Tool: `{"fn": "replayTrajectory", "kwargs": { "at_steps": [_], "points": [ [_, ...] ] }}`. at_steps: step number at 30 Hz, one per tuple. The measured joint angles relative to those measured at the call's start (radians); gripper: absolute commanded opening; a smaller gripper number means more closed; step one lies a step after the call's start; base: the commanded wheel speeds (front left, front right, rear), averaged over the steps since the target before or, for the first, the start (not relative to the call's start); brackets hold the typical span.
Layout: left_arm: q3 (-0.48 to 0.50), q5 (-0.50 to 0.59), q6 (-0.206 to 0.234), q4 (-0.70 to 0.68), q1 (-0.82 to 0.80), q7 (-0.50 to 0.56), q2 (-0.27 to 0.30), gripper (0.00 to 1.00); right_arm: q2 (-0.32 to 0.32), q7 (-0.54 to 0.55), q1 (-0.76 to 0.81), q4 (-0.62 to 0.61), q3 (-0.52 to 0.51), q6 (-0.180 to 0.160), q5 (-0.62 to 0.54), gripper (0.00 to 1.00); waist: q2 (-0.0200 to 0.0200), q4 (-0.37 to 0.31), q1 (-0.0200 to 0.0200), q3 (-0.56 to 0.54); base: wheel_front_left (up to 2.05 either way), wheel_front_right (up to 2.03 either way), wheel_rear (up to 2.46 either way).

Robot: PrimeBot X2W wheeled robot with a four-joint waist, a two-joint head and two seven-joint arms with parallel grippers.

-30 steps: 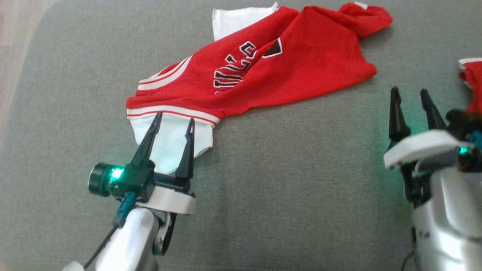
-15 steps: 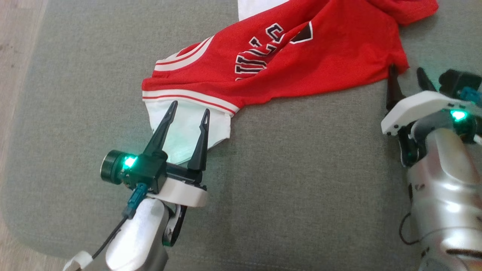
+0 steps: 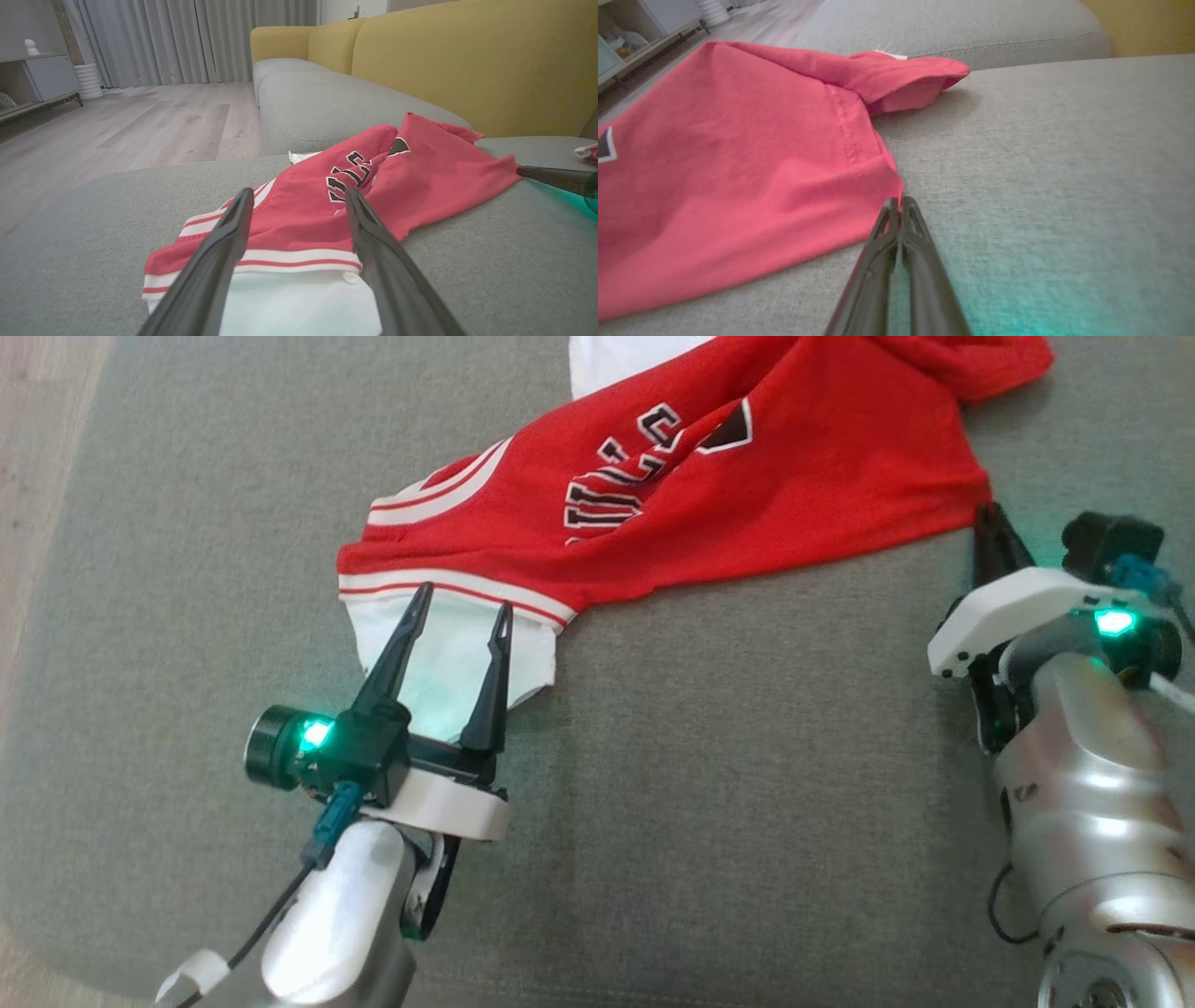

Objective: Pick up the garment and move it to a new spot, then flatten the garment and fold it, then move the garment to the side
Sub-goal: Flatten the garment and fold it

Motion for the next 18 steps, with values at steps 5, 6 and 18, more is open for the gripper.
{"fn": "replayTrajectory", "kwargs": {
  "at_steps": [5, 6, 18],
  "points": [
    [0.023, 0.000, 0.000, 0.031, 0.017, 0.000, 0.002, 1.00, 0.001, -0.044, 0.030, 0.010, 0.019, 0.000, 0.044, 0.00, 0.0000, -0.027, -0.0001, -0.041, 0.00, 0.00, 0.00],
    [0.024, 0.000, 0.000, 0.035, 0.028, 0.000, 0.002, 1.00, 0.001, -0.047, 0.043, 0.009, 0.024, 0.000, 0.052, 0.00, 0.0000, -0.033, -0.0002, -0.049, 0.00, 0.00, 0.00],
    [0.049, -0.004, 0.000, 0.127, 0.116, 0.000, 0.014, 1.00, 0.002, -0.064, 0.235, -0.124, 0.044, 0.000, 0.156, 0.00, 0.0000, -0.084, -0.0002, -0.141, 0.00, 0.00, 0.00]
  ]
}}
